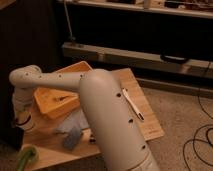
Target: Place grapes in metal cup
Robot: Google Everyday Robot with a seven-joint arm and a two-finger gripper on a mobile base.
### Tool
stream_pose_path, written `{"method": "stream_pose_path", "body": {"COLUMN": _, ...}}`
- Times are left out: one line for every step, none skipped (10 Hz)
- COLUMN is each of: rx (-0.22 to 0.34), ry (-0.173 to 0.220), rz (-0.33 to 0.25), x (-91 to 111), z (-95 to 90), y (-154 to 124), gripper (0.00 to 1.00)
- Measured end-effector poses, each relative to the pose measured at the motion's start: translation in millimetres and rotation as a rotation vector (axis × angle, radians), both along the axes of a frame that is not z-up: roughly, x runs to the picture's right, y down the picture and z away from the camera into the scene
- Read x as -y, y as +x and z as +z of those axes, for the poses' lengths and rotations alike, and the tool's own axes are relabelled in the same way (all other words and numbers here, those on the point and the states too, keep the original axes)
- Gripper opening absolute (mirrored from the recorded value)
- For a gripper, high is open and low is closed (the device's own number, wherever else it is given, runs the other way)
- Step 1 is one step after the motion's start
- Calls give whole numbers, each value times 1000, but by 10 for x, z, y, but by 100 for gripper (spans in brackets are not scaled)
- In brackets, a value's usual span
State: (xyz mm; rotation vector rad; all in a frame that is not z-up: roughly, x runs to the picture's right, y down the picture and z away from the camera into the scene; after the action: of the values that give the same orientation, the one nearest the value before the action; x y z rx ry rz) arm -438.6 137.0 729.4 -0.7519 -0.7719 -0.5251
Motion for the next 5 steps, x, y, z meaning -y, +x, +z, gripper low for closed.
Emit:
{"method": "stream_pose_path", "body": {"rx": -3, "ry": -1, "rz": -1, "x": -4, "z": 13, "y": 4, "gripper": 40}}
{"method": "stream_pose_path", "body": {"rx": -4, "ry": -2, "rz": -3, "x": -9, "z": 23, "y": 2, "gripper": 40}}
{"method": "stream_pose_path", "body": {"rx": -6, "ry": -3, "rz": -3, "x": -11, "z": 35, "y": 4, "gripper": 40}}
{"method": "stream_pose_path", "body": {"rx": -9, "ry": -4, "rz": -4, "x": -12, "z": 47, "y": 7, "gripper": 40}}
{"method": "stream_pose_path", "body": {"rx": -8, "ry": -4, "rz": -6, "x": -12, "z": 50, "y": -3, "gripper": 40}}
